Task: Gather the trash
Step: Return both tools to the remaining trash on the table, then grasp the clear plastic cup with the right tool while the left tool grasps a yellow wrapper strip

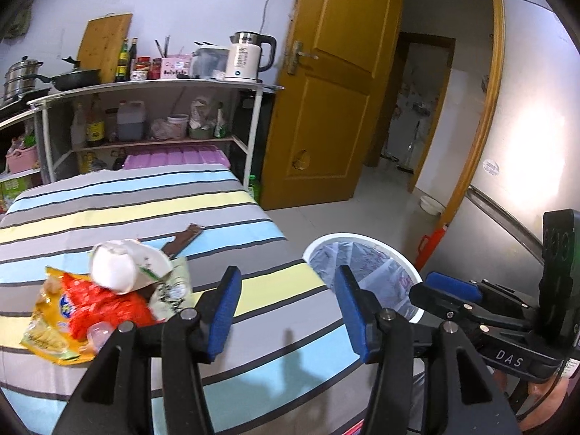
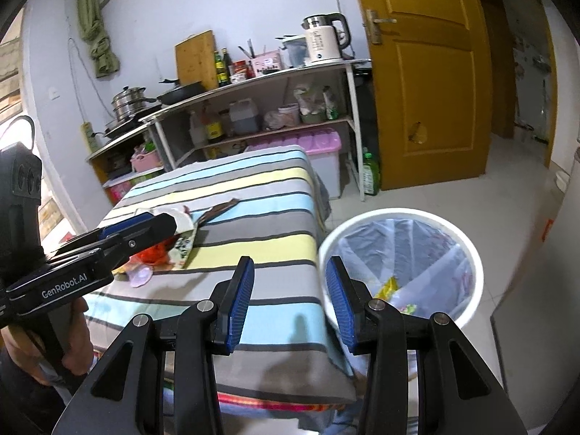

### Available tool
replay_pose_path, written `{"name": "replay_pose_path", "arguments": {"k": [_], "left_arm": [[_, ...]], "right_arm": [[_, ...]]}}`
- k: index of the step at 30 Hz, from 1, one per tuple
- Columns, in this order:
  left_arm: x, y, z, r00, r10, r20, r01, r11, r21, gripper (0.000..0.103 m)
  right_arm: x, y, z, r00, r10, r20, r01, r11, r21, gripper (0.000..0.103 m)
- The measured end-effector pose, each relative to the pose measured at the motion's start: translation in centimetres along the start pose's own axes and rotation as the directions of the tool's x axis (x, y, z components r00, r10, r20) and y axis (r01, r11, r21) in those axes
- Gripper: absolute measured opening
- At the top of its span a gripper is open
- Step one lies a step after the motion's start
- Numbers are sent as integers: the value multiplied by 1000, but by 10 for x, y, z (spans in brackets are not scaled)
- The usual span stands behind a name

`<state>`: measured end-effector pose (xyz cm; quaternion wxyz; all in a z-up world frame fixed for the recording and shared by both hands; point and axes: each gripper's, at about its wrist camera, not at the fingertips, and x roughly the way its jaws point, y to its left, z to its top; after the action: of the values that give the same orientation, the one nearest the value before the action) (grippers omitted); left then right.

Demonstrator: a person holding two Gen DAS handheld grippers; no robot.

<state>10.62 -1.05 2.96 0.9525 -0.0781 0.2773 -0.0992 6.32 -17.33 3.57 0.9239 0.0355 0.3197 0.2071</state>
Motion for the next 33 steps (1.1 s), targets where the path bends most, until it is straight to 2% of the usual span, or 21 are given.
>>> {"name": "replay_pose_path", "arguments": {"k": [9, 22, 33], "left_arm": [[-25, 20, -11, 997, 66, 27, -66, 998, -11, 56], [-56, 68, -36, 987, 152, 45, -150, 987, -56, 56], [-69, 138, -47, 959, 283, 24, -276, 950, -148, 56]], "right_arm": [[3, 30, -4, 998, 62, -10, -62, 997, -45, 43], [26, 78, -13, 984, 158, -82, -167, 979, -113, 43], [54, 102, -13, 969, 206, -138, -225, 963, -145, 43]]}}
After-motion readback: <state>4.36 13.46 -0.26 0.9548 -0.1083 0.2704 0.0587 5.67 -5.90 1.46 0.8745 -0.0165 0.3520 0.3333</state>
